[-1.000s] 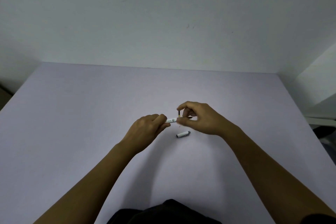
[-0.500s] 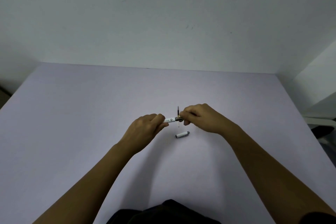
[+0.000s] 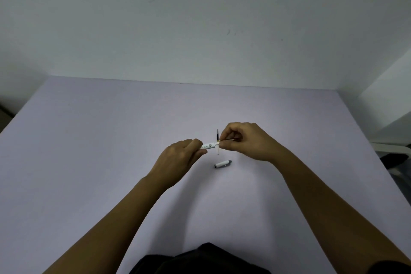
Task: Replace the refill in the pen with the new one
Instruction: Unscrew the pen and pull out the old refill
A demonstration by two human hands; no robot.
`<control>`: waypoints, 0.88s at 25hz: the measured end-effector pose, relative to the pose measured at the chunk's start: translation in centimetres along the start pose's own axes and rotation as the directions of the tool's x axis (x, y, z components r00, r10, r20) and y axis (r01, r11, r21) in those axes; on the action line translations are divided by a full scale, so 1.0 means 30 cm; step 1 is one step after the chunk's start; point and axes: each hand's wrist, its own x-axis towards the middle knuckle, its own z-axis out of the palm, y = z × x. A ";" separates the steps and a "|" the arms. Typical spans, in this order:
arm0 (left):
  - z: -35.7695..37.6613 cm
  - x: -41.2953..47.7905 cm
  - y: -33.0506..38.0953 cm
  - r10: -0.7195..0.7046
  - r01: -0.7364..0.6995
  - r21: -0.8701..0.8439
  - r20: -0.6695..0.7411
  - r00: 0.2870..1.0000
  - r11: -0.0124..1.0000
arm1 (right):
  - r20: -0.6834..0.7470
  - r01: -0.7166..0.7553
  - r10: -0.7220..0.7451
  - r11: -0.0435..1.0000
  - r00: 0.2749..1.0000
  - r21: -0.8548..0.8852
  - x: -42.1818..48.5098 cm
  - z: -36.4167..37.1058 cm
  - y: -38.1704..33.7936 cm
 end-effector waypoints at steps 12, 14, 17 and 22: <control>0.090 -0.026 0.005 -0.268 0.314 -0.304 0.182 0.946 0.900 | -0.125 0.001 0.062 0.891 0.990 0.453 0.034 0.024 0.022; 0.104 -0.022 -0.006 -0.253 0.284 -0.308 0.138 0.958 0.908 | -0.149 -0.013 0.114 0.831 0.982 0.556 0.045 0.037 0.034; 0.120 -0.009 -0.013 -0.276 0.297 -0.333 0.109 0.955 0.895 | -0.139 -0.015 0.113 0.823 0.984 0.568 0.064 0.057 0.051; 0.141 0.023 -0.022 -0.370 0.407 -0.371 0.170 0.913 0.834 | -0.259 0.047 0.138 0.798 0.956 0.601 0.104 0.052 0.047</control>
